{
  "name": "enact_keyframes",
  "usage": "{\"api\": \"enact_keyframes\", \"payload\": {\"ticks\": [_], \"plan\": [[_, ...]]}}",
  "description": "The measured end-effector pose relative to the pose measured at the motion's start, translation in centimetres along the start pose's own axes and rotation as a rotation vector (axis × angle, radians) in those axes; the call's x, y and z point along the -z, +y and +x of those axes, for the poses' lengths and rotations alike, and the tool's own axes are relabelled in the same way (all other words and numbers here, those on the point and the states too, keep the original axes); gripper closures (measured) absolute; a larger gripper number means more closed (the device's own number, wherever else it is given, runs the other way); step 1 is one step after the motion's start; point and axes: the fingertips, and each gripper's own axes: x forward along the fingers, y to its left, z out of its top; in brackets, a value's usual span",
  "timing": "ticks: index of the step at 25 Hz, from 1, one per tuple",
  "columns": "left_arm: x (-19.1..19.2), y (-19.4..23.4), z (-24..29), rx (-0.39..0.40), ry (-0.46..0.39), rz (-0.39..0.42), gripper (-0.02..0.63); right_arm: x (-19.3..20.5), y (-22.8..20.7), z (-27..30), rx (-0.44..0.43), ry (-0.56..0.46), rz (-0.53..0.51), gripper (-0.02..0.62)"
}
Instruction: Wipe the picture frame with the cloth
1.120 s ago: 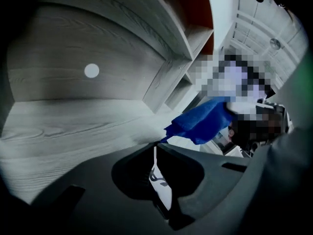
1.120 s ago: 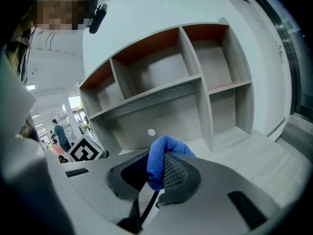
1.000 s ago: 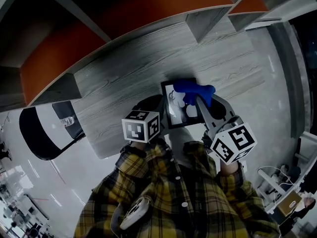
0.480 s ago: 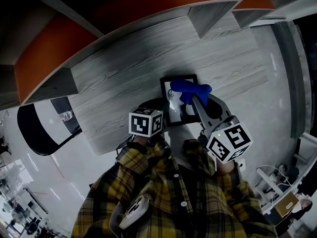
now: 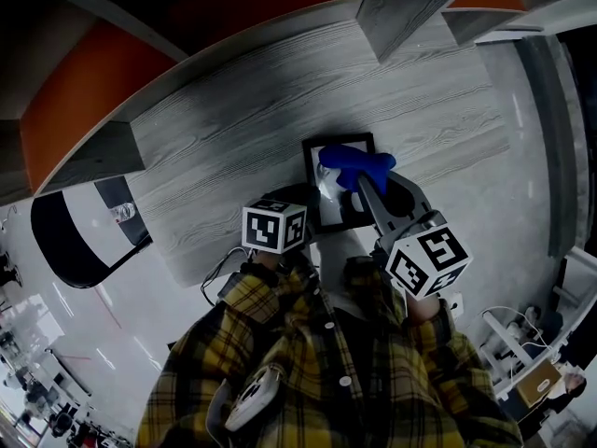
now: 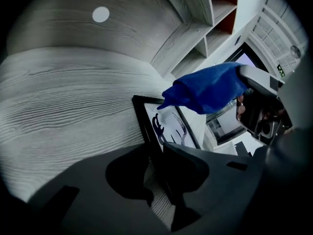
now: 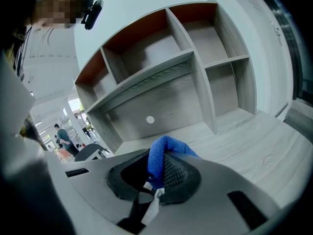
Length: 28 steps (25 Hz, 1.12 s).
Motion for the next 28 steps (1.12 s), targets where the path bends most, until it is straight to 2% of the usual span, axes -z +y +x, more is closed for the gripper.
{"api": "enact_keyframes", "payload": {"ticks": [4,7,11,16,19,23,28], "plan": [[0.1,0.2,0.4,0.010,0.003,-0.018,0.512,0.5,0.4,1.3,-0.039,0.017,-0.006,0.554],[0.2,0.4,0.5,0.016,0.009,-0.028,0.514,0.6,1.7,3.3,-0.116,0.038,-0.019,0.554],[0.2,0.4,0.5,0.022,0.005,-0.037,0.514,2.5,2.7,6.8,-0.174,0.130,-0.065,0.554],[0.2,0.4,0.4,0.035,0.013,-0.050,0.515,7.6,0.8,11.1,-0.111,0.305,-0.160,0.554],[0.1,0.5,0.4,0.038,0.013,-0.050,0.515,9.4,-0.3,12.4,-0.063,0.372,-0.254,0.554],[0.1,0.6,0.4,0.043,0.014,-0.051,0.517,10.3,-1.4,12.7,-0.022,0.408,-0.342,0.554],[0.2,0.7,0.3,0.055,0.016,-0.066,0.518,10.7,-2.9,12.0,0.024,0.428,-0.371,0.554]]}}
